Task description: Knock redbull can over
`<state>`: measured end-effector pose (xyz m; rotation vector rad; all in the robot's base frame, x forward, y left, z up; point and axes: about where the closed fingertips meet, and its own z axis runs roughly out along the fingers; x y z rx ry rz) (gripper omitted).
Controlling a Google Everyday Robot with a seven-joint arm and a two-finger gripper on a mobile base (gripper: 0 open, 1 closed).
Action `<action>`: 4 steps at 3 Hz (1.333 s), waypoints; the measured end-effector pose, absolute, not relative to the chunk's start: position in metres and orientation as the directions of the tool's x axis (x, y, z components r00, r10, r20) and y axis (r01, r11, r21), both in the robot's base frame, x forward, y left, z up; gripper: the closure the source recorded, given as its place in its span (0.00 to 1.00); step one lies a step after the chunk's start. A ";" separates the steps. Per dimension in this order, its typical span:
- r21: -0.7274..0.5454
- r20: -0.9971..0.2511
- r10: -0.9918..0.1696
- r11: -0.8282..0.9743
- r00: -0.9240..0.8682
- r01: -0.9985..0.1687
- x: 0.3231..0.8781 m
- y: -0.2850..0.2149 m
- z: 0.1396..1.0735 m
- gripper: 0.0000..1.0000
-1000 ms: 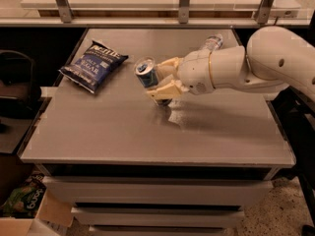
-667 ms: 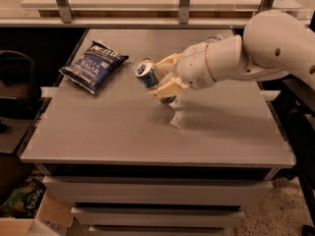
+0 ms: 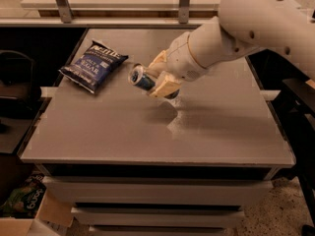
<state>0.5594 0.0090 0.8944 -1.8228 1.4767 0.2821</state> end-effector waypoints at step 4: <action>-0.388 -0.164 -0.840 -0.428 0.518 -0.817 0.548 0.023 0.866 1.00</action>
Offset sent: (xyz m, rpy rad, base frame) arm -0.0012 0.0076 -0.0209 -0.4453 -0.1208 0.1200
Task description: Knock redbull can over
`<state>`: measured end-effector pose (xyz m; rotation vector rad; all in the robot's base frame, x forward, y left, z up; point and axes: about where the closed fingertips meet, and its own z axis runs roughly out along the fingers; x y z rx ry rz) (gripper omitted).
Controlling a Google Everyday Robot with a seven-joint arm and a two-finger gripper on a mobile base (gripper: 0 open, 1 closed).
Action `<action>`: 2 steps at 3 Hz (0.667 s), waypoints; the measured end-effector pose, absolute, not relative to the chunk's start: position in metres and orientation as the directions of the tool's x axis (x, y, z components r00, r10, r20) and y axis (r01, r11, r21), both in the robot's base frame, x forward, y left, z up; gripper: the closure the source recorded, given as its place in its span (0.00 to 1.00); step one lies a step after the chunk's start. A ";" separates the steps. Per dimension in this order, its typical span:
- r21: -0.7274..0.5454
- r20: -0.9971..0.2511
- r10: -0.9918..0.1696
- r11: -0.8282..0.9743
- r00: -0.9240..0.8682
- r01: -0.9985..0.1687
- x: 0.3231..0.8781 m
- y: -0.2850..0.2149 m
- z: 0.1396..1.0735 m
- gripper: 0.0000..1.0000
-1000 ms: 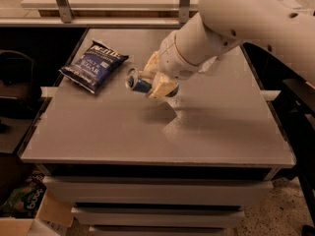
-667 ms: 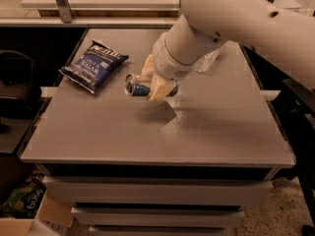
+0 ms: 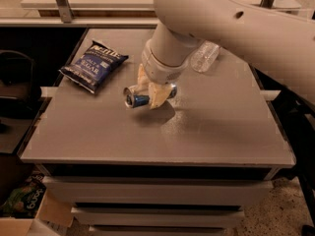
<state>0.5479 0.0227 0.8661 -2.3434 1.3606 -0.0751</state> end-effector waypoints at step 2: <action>-0.277 -0.088 -0.786 -0.571 0.612 -0.773 0.535 0.026 0.854 0.82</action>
Offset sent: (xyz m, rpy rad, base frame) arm -0.0190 0.0035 -0.0176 -0.1960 0.0920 0.1775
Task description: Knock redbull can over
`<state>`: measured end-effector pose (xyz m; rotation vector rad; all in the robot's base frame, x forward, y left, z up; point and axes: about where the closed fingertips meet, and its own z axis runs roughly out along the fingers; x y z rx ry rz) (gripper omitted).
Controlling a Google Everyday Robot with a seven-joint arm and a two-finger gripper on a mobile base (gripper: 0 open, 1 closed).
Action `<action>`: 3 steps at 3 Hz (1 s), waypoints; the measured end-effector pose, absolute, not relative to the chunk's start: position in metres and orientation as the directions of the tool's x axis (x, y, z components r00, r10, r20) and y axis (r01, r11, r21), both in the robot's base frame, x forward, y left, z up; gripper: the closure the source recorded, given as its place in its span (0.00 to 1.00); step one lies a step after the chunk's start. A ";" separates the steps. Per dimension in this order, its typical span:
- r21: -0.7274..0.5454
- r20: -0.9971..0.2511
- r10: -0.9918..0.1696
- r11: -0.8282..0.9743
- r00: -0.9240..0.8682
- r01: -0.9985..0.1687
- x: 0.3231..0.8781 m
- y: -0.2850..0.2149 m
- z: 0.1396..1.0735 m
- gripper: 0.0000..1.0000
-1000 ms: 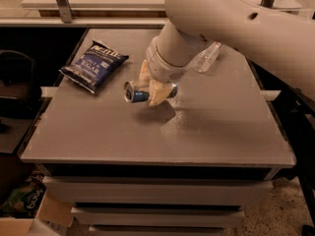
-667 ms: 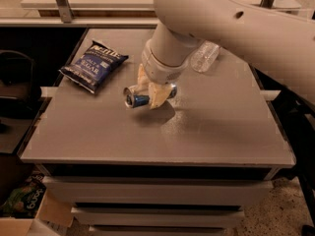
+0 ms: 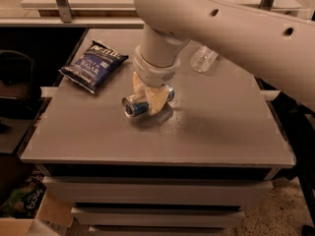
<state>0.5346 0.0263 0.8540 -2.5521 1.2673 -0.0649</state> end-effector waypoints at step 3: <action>-0.215 -0.072 -0.768 -0.611 0.636 -0.762 0.528 0.030 0.845 0.13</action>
Offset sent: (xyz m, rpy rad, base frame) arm -0.0068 0.0025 -0.0100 -0.0589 0.0489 0.0408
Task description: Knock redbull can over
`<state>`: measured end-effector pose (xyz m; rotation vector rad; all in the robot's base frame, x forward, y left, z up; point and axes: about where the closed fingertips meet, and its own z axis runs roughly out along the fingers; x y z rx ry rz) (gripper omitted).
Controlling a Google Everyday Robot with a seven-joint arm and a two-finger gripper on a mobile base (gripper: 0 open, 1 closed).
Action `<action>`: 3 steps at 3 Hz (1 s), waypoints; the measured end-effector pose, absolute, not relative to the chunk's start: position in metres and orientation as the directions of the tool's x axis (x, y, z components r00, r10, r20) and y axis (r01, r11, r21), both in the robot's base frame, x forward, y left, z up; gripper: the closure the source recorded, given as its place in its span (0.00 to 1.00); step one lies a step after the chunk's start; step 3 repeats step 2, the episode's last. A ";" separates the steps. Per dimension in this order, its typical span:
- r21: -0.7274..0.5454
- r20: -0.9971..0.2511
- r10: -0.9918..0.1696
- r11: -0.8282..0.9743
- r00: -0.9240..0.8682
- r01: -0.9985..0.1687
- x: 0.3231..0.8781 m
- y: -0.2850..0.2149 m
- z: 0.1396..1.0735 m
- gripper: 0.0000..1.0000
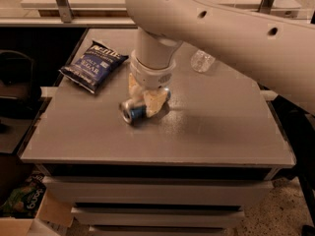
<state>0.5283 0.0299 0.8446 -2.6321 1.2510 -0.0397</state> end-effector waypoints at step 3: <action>-0.202 -0.072 -0.769 -0.613 0.635 -0.764 0.527 0.032 0.844 0.00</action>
Offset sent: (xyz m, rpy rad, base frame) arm -0.0005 0.0040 -0.0018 -0.0093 0.0157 -0.0012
